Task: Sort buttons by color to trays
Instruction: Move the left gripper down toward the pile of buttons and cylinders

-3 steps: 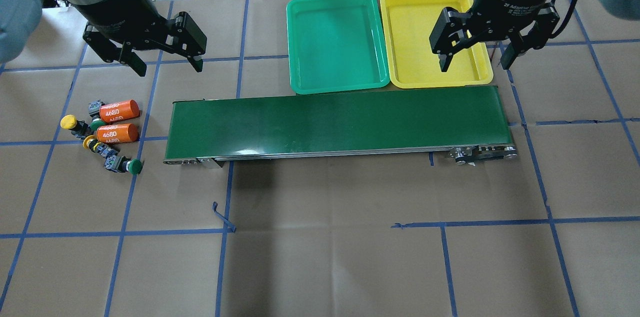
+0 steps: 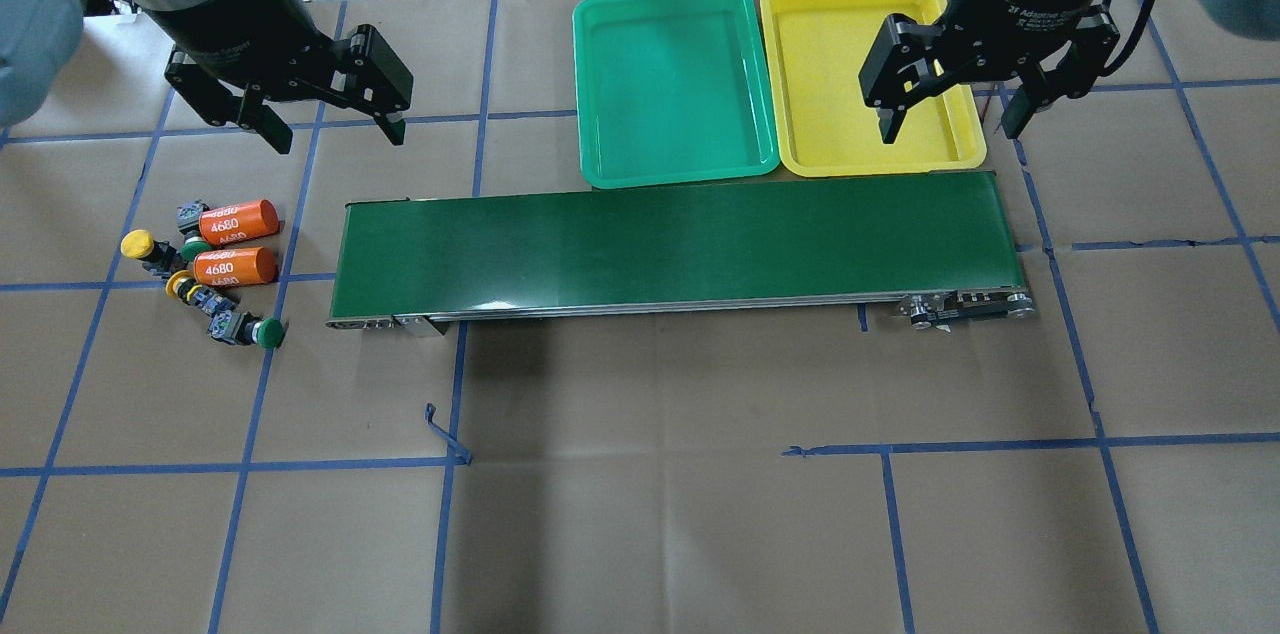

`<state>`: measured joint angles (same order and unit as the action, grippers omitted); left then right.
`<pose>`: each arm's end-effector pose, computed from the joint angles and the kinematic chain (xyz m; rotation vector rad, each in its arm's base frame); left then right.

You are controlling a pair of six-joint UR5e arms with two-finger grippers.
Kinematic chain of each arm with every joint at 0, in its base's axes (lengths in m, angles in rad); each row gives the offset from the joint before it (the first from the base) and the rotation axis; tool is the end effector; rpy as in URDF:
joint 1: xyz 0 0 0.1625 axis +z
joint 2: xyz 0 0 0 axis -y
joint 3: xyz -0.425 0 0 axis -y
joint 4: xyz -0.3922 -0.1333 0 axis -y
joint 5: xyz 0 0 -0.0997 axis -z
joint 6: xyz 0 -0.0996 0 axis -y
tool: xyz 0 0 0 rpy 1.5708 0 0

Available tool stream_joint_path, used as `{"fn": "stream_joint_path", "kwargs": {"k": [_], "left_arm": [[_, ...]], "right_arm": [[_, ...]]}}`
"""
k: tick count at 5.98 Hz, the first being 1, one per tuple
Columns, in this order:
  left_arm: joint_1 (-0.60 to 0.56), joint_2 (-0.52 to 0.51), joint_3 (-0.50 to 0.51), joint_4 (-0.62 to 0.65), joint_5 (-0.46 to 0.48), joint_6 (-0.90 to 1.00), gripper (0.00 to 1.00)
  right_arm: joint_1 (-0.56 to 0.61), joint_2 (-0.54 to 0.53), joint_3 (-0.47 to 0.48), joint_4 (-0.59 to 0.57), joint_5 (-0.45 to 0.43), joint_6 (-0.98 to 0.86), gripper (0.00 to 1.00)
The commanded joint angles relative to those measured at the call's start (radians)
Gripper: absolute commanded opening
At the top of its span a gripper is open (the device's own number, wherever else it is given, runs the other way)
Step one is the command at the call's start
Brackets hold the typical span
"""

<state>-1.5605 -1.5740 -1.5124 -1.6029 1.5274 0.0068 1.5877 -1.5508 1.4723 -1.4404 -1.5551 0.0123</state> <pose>-0.1325 -0.4963 0.5120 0.0046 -3.0982 0.0363 0.1432 -0.4915 0.5135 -0.0066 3.1256 0.0815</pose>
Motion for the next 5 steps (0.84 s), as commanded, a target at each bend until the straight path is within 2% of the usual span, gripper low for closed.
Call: {"fn": "stream_joint_path", "kwargs": {"k": [1, 2, 5], "left_arm": [[0.014, 0.000, 0.000, -0.002, 0.000, 0.072, 0.98], [0.029, 0.002, 0.000, 0.001, 0.003, 0.167, 0.98], [0.265, -0.006, -0.023, -0.017, 0.020, 0.431, 0.98]], "right_arm": [[0.000, 0.000, 0.000, 0.000, 0.000, 0.000, 1.00], [0.000, 0.000, 0.000, 0.000, 0.000, 0.000, 1.00], [0.000, 0.000, 0.000, 0.002, 0.001, 0.000, 1.00]]}}
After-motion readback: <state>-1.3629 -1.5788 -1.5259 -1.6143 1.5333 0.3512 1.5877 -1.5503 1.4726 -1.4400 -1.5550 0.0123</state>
